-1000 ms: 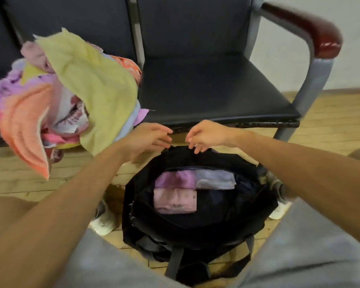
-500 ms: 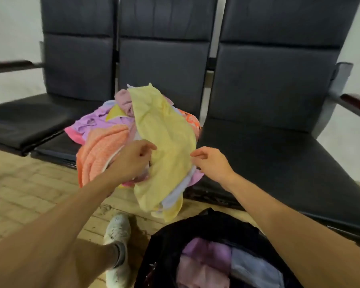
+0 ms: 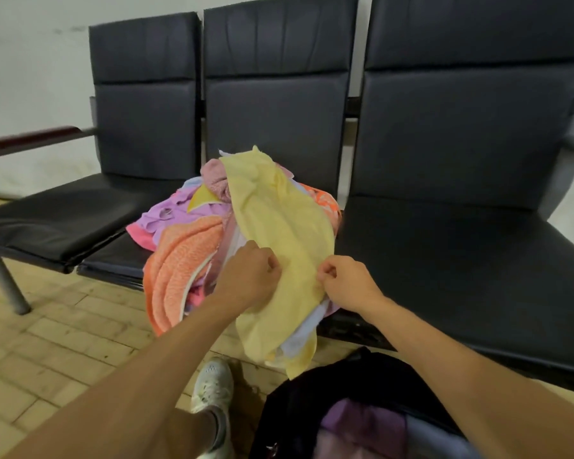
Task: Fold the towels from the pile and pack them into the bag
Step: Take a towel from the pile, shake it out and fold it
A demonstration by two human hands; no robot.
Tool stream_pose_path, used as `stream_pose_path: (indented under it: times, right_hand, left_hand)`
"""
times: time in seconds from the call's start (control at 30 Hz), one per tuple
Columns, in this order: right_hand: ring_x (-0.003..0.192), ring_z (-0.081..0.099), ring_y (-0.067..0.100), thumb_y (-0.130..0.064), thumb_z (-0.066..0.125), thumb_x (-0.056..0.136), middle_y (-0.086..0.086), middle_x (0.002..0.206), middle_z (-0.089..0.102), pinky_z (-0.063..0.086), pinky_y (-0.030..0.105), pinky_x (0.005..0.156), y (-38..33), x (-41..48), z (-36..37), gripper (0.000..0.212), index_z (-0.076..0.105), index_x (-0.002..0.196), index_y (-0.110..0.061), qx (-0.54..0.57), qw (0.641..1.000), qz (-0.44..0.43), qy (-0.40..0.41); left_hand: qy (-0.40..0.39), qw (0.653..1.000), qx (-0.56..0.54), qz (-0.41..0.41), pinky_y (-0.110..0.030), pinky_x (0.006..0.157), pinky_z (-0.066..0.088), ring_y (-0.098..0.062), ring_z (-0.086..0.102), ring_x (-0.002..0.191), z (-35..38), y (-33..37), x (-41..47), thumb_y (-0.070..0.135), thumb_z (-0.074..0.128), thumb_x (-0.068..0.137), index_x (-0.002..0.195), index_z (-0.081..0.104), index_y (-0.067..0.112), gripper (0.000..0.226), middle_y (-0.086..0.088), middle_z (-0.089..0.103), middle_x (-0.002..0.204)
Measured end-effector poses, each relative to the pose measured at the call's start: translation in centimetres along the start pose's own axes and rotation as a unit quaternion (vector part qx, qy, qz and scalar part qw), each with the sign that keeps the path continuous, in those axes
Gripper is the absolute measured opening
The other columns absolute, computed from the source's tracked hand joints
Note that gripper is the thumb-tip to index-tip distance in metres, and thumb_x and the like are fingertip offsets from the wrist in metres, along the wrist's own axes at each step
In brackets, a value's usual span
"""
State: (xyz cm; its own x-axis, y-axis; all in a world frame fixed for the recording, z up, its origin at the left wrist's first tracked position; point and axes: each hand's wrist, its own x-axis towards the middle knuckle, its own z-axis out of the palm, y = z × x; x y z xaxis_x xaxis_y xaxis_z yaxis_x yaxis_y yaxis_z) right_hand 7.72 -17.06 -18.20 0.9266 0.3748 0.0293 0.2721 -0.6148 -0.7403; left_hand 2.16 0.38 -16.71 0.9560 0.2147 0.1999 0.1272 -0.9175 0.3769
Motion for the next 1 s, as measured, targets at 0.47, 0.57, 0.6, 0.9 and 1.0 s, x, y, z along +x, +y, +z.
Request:
stream_pose_path:
  times: [0.47,0.57,0.6,0.9,1.0]
  right_hand:
    - [0.1,0.061,0.016,-0.012,0.048,0.1,0.002,0.105,0.063,0.054,0.027,0.078,6.6,-6.2,-13.9,0.016,0.062,0.094,-0.014,0.09,0.995,0.028,0.045]
    - [0.098,0.06,0.015,-0.012,0.044,0.102,-0.001,0.105,0.066,0.05,0.03,0.085,9.2,-8.2,-15.8,0.02,0.062,0.093,-0.013,0.19,0.978,0.04,0.075]
    - [0.095,0.058,0.013,-0.014,0.043,0.103,-0.003,0.102,0.064,0.046,0.028,0.084,10.1,-8.6,-16.4,0.02,0.06,0.095,-0.013,0.216,0.971,0.046,0.096]
    - [0.084,0.048,0.015,-0.019,0.041,0.102,0.001,0.093,0.055,0.042,0.031,0.076,13.7,-10.9,-19.2,0.018,0.058,0.097,-0.016,0.23,0.945,0.117,0.2]
    - [0.083,0.05,0.011,-0.02,0.04,0.102,-0.005,0.093,0.055,0.042,0.026,0.071,13.9,-11.4,-18.9,0.019,0.057,0.097,-0.016,0.17,0.96,0.102,0.199]
  left_hand:
    - [-0.094,0.979,-0.083,0.161,-0.036,0.103,0.04,-0.025,0.039,0.128,6.1,9.2,-1.9,0.014,0.053,0.094,0.149,0.025,0.027,0.063,-0.004,0.031,0.144]
    - [-0.095,0.978,-0.09,0.164,-0.025,0.102,0.037,-0.022,0.039,0.127,7.6,11.6,-1.6,0.014,0.056,0.094,0.152,0.016,0.023,0.071,-0.004,0.023,0.145]
    - [-0.087,0.98,-0.075,0.163,-0.026,0.101,0.038,-0.022,0.04,0.124,7.9,12.3,-1.1,0.014,0.056,0.094,0.152,0.016,0.021,0.071,-0.005,0.023,0.143]
    - [-0.096,0.969,-0.057,0.221,-0.031,0.087,0.046,-0.01,0.048,0.089,11.3,17.6,2.1,0.024,0.049,0.099,0.106,0.062,0.014,0.018,0.007,0.042,0.096]
    - [-0.121,0.947,-0.113,0.277,-0.02,0.087,0.042,-0.003,0.048,0.093,11.5,18.3,0.1,0.021,0.053,0.097,0.108,0.063,0.019,0.015,0.01,0.047,0.101]
